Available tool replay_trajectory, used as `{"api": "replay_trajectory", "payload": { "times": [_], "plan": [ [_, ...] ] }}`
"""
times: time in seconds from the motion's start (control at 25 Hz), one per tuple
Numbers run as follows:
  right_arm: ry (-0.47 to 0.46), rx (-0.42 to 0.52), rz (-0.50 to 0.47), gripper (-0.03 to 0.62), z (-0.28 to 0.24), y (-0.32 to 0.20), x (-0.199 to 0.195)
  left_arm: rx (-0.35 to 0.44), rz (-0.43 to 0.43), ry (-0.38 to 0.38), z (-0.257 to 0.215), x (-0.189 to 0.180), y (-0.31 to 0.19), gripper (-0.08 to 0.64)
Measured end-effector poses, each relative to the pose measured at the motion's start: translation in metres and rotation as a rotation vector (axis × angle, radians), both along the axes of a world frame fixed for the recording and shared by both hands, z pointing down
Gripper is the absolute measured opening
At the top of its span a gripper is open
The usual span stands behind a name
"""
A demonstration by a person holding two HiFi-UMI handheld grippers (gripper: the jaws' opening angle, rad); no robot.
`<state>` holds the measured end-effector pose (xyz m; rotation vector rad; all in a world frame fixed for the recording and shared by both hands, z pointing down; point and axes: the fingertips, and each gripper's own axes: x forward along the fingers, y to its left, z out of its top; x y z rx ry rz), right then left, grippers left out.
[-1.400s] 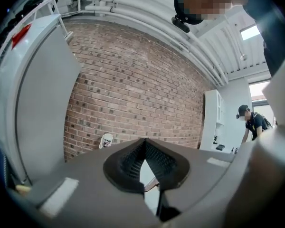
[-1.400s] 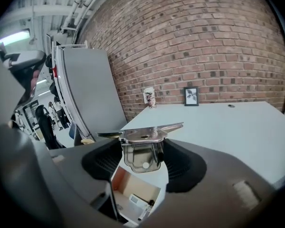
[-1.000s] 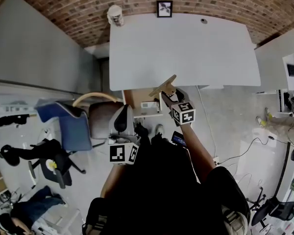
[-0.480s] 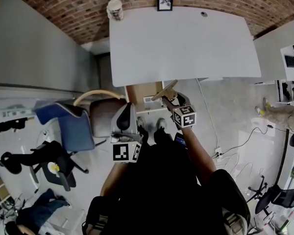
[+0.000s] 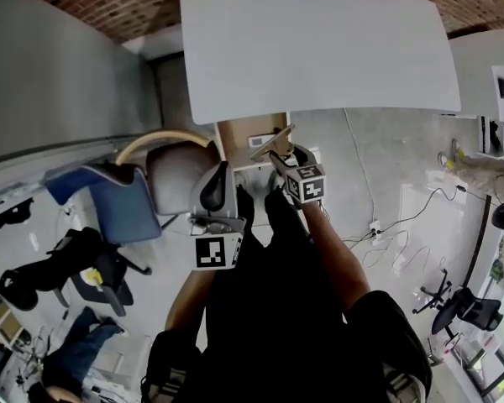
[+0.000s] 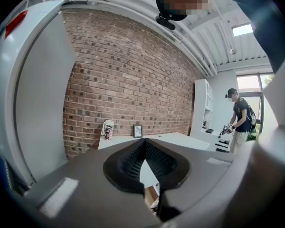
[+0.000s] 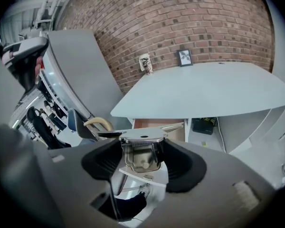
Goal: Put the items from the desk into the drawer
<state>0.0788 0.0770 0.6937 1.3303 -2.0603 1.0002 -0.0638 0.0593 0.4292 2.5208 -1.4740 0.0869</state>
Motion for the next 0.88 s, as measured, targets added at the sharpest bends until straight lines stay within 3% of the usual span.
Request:
{"api": "replay_trajectory", "payload": {
  "times": [0.24,0.52,0.88],
  "plan": [
    [0.019,-0.136,0.037,0.272,0.068,0.008,-0.021,-0.028,0.021,0.012,0.04,-0.004,-0.013,0.02],
    [0.066,-0.264,0.109,0.272,0.138,0.02,-0.018,-0.09,0.005,0.027,0.097,0.0,-0.022,0.02],
    [0.098,-0.403,0.12,0.272,0.203,0.026,-0.025,-0.144,0.017,0.012,0.144,-0.005,-0.021,0.02]
  ]
}}
